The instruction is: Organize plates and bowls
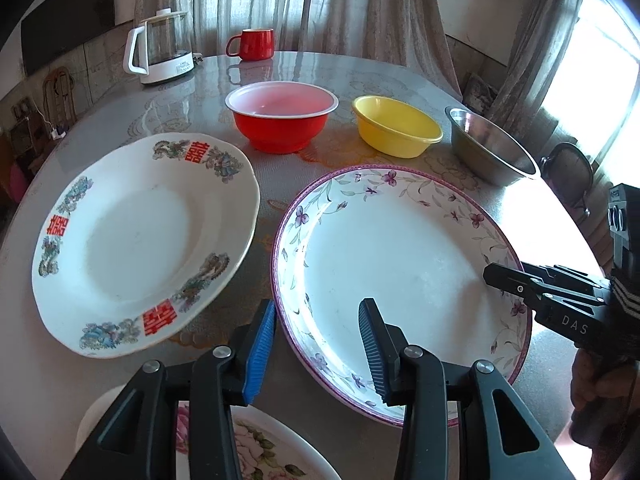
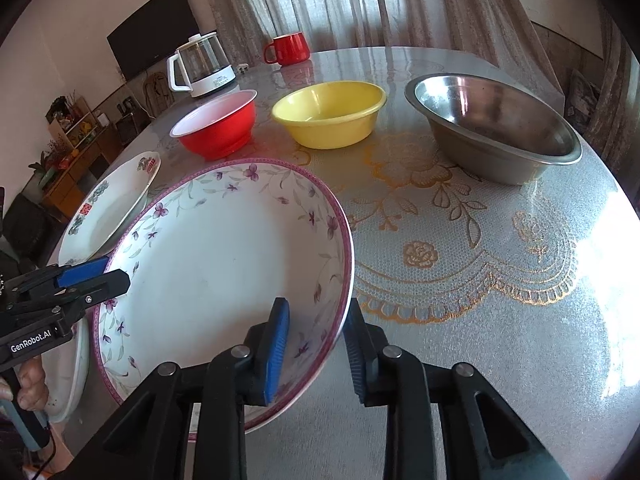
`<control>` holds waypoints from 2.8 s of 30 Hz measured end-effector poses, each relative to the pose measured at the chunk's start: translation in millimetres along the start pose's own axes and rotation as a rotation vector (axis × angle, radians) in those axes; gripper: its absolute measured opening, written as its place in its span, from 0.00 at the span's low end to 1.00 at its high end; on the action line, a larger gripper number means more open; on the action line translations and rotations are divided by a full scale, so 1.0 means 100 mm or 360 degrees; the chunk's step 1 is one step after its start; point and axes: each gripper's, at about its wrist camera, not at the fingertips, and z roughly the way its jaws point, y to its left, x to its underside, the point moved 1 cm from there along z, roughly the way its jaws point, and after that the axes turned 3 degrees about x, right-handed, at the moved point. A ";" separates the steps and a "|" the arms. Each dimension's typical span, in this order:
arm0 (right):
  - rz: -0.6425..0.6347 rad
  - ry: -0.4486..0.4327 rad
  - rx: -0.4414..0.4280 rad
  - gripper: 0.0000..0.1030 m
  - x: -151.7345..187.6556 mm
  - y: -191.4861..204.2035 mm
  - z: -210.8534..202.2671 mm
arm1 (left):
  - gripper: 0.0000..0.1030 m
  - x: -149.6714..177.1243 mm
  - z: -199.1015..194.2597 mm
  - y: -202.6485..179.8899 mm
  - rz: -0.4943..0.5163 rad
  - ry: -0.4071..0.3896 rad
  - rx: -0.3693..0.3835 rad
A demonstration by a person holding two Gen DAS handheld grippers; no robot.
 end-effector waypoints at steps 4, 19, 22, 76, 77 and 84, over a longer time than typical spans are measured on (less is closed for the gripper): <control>0.0089 0.0003 -0.0069 0.26 0.05 -0.12 -0.06 | 0.41 0.05 -0.03 -0.07 0.0004 0.0013 0.0067; 0.0067 0.0033 -0.0068 0.26 0.39 -0.12 -0.33 | 0.41 0.37 -0.26 -0.21 0.0034 0.0024 0.0110; 0.0045 0.0037 -0.0017 0.26 0.41 -0.09 -0.34 | 0.41 0.42 -0.30 -0.23 0.0034 0.0006 0.0119; -0.0022 0.0009 0.0295 0.35 0.54 0.13 -0.43 | 0.55 0.45 -0.38 -0.32 0.0062 -0.0082 0.0115; -0.0001 0.0006 0.0300 0.35 0.53 0.12 -0.43 | 0.55 0.45 -0.41 -0.31 0.0056 -0.0092 0.0124; 0.0039 -0.0124 0.0351 0.35 0.38 0.16 -0.54 | 0.55 0.38 -0.58 -0.14 -0.0023 -0.0180 0.0124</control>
